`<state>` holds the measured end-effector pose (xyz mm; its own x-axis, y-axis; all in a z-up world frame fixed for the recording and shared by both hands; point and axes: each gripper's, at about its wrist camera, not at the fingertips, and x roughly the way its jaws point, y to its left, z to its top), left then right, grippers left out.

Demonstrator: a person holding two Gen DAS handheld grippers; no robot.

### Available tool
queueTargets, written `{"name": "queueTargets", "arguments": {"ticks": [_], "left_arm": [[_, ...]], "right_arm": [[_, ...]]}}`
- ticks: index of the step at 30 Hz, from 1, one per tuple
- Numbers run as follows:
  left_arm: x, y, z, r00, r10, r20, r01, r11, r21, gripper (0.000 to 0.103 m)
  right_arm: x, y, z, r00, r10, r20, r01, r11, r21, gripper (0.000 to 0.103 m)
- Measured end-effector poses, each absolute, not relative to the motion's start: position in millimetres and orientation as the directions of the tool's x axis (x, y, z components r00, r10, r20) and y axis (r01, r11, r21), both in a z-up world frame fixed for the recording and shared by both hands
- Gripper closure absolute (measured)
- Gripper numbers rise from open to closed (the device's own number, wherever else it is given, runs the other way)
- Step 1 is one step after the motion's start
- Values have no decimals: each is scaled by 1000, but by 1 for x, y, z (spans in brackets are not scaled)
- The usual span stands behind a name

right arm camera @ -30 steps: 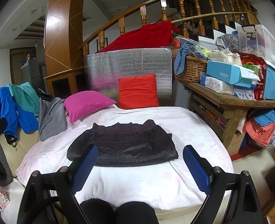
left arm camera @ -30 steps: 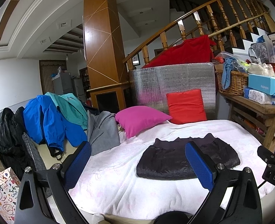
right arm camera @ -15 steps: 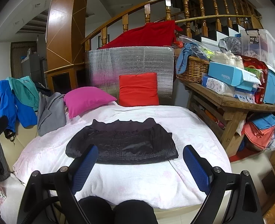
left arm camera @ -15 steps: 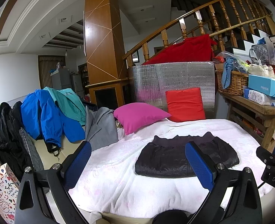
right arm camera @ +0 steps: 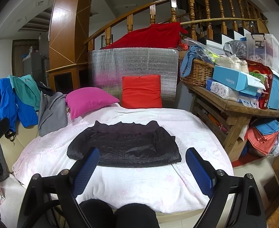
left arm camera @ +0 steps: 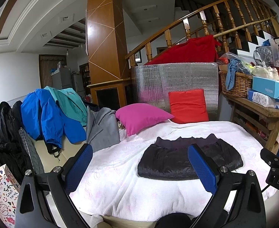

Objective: Fold large clothes

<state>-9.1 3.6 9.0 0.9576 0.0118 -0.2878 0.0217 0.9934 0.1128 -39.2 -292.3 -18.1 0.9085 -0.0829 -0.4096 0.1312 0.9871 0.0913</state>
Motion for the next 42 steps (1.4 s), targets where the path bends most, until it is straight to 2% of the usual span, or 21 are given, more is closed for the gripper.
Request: {"name": "queueTargets", "arguments": {"ticks": [15,30,42], "left_arm": [[9,6,4,951,18,-310,19,993,115,3],[64,5,-10,929,55,-366,-6,991,135,3],[122,-12,-31,901,17,-434,42,991,125,3]], "right_arm": [[-11,-285,-15,903,-69,-423,118,989,91,9],[55,-275,-35,868,-61,-493,110,991,71,9],[116,-300,-64,826,-79,-558,161,982,100,9]]}}
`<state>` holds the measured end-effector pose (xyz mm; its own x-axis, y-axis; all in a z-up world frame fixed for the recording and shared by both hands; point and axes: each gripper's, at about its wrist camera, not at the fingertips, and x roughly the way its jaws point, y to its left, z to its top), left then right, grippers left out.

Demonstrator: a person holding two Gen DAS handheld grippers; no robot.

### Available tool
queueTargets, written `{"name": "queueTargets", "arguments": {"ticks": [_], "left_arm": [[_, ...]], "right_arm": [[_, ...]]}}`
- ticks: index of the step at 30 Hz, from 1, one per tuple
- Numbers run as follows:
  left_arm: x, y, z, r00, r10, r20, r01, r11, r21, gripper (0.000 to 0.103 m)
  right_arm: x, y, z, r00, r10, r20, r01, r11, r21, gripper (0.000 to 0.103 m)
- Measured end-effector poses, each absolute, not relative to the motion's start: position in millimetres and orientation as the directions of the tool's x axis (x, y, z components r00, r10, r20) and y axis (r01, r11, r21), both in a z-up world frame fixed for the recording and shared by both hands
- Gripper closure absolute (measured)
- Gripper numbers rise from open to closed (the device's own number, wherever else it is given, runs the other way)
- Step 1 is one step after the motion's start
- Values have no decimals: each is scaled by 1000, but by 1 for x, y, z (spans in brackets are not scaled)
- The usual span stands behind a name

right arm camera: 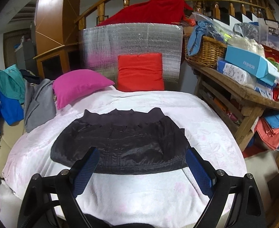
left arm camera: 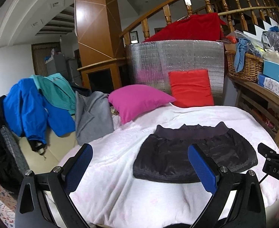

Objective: Fold large clothes

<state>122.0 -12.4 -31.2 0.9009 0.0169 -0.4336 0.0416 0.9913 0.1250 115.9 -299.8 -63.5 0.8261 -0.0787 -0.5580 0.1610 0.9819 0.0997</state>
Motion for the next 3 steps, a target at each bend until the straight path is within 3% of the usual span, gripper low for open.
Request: {"name": "queueTargets", "arguments": {"ticks": [3], "left_arm": [[150,-13,-46,875,1,-483,61,992,112,3]], "right_arm": [[133,-313,-75,814,-96,-573,185,978,98,9]]}}
